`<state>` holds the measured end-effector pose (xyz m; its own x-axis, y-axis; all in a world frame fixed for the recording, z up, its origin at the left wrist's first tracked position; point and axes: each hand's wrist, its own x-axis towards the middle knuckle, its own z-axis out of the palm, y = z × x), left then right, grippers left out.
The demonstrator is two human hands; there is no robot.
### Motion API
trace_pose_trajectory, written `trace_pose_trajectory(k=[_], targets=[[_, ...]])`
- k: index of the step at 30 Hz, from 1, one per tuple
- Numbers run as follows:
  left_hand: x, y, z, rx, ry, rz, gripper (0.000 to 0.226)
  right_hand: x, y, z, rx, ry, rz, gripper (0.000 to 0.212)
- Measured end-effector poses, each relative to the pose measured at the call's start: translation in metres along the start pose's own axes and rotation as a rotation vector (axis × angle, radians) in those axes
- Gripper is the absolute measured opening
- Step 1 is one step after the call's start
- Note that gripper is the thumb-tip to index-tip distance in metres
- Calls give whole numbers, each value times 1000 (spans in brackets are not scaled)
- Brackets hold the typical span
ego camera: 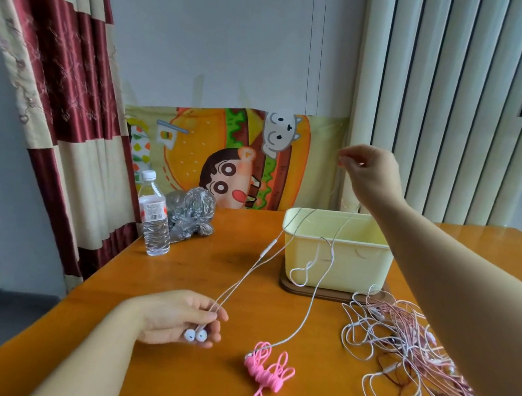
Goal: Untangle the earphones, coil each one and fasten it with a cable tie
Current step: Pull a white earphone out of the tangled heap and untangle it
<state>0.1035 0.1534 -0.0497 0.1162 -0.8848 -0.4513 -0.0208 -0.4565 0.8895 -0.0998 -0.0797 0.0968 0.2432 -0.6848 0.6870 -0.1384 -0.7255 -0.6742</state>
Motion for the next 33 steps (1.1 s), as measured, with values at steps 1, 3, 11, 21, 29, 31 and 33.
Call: trace_pose_trajectory(k=[1,3,11,21,29,31,33], targets=[[-7,-1,-4,-113,-45,44,16,1,7,-2,-30,10,11,20],[-17,-7,-16,-325,-109,158,28,0,20,-6,-75,11,47,21],[-42,23,-19,-709,-298,702,40,-33,64,4,-151,-118,218,21],[-41,99,-25,-1258,481,1016,19,-74,52,0,54,-754,401,19],[-1,74,-25,-1220,767,719,28,-61,-41,-44,-29,-1115,42,45],[5,66,-12,-1285,667,733,35,-61,-69,-52,-68,-1111,-120,47],[7,61,2,-797,623,601,25,-62,-91,-58,-64,-1069,-247,39]])
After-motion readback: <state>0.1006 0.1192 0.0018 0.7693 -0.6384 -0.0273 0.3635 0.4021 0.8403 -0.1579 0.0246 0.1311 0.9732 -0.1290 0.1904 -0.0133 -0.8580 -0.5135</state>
